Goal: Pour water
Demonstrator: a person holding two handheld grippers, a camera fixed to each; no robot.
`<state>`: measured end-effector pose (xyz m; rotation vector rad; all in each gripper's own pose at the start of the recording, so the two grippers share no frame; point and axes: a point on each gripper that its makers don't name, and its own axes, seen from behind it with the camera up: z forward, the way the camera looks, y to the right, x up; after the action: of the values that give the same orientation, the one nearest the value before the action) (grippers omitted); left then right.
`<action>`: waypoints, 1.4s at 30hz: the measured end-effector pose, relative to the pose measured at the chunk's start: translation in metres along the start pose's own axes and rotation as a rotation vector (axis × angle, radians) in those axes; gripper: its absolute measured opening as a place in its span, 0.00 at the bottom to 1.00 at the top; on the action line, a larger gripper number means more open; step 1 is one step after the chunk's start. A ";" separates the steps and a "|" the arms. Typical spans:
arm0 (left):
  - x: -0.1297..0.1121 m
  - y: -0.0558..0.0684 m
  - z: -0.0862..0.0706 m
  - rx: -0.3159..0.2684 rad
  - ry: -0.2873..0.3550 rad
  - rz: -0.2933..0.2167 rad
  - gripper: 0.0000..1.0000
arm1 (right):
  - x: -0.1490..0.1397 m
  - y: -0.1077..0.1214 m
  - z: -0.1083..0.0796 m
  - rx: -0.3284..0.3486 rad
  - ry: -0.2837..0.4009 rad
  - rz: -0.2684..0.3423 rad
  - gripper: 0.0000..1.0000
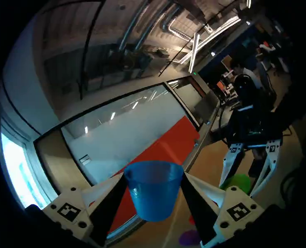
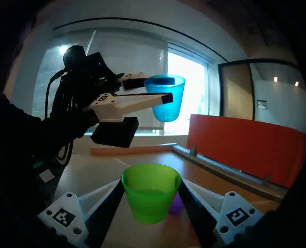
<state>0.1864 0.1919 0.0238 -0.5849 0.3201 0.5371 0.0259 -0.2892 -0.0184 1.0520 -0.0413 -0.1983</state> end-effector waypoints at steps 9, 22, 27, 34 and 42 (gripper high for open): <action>-0.007 -0.008 0.001 -0.004 -0.003 -0.272 0.87 | 0.003 0.002 -0.003 -0.009 0.007 -0.003 0.91; -0.026 -0.014 0.010 -0.019 -0.033 -0.487 0.87 | 0.007 0.003 -0.004 -0.015 0.015 0.001 0.91; -0.031 -0.012 0.012 -0.026 -0.038 -0.521 0.87 | 0.007 0.004 -0.005 -0.017 0.014 0.004 0.91; -0.039 -0.009 0.010 -0.030 -0.061 -0.527 0.87 | 0.007 0.004 -0.008 -0.019 0.008 0.006 0.91; -0.061 0.000 0.008 -0.043 -0.113 -0.523 0.87 | 0.001 0.005 -0.014 -0.022 -0.024 0.009 0.91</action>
<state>0.1374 0.1733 0.0563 -0.6482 0.0404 0.0716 0.0296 -0.2747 -0.0207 1.0271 -0.0650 -0.2030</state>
